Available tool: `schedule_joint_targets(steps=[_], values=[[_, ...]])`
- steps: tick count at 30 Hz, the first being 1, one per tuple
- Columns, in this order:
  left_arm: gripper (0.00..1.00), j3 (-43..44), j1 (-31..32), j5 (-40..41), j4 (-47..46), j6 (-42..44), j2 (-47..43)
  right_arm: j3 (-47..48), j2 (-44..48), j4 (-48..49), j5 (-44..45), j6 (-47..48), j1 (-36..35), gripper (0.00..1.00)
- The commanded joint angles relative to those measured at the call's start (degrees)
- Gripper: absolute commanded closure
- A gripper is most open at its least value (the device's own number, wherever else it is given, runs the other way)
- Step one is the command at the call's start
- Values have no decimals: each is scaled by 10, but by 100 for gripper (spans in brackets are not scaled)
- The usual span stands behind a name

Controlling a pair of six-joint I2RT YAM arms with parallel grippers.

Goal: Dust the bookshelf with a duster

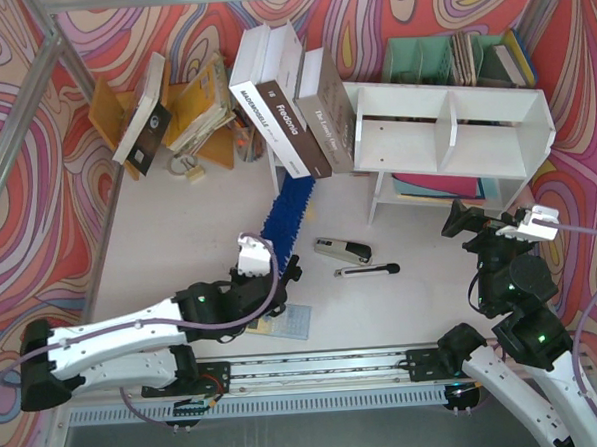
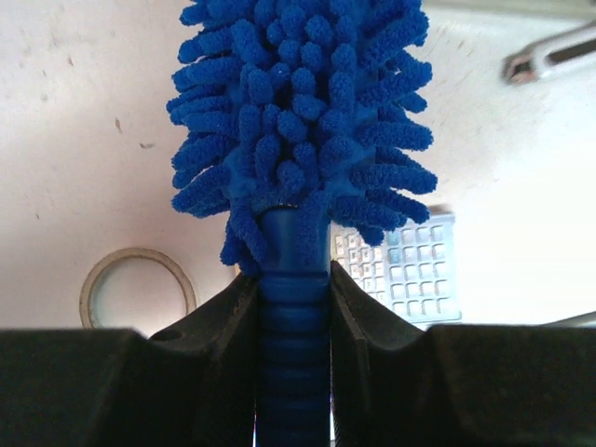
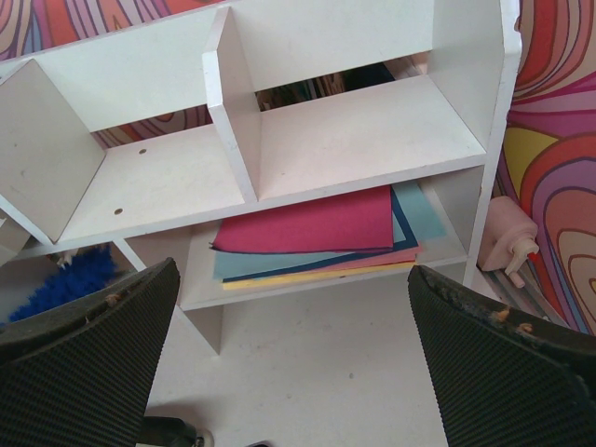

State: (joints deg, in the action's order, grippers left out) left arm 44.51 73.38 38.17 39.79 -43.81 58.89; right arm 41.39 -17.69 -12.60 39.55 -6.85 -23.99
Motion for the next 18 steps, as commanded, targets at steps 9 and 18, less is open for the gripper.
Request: schedule_joint_targets(steps=[9, 18], values=[[100, 64, -4, 69, 9, 54, -81, -3, 0, 6, 3, 3, -2, 1], [100, 6, -5, 20, -24, -11, -9, -1, -1, 2, 2, 0, -2, 1]])
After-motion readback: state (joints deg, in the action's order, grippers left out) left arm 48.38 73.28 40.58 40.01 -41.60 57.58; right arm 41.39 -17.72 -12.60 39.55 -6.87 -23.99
